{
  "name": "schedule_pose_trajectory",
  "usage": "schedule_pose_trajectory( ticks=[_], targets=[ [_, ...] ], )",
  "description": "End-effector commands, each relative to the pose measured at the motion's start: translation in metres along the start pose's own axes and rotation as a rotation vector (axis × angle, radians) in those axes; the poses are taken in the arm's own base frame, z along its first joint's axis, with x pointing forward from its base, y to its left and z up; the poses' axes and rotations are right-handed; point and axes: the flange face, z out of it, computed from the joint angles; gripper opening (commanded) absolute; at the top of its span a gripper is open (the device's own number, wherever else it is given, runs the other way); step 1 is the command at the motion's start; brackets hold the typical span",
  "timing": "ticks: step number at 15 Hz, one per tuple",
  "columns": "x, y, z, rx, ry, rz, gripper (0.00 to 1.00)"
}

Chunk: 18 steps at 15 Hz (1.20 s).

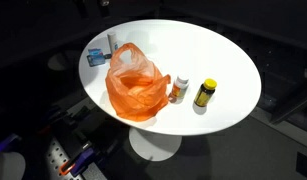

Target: Pick up the white bottle on the left and put it in the orange plastic bag

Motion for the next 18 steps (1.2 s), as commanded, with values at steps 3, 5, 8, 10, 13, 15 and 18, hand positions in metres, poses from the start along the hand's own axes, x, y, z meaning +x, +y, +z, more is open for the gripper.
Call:
schedule_pose_trajectory(
  ticks=[3,5,8,10,13,15,18],
  targets=[
    [0.000,0.000,-0.001,0.000,0.000,0.000,1.00],
    [0.000,0.000,-0.001,0.000,0.000,0.000,1.00],
    [0.000,0.000,-0.001,0.000,0.000,0.000,1.00],
    [0.008,0.000,-0.003,0.000,0.015,-0.005,1.00],
    [0.030,-0.001,-0.011,-0.007,0.062,-0.016,1.00],
    [0.052,-0.005,-0.016,-0.021,0.100,-0.037,1.00],
    [0.089,-0.018,-0.019,-0.022,0.145,-0.081,1.00]
  ],
)
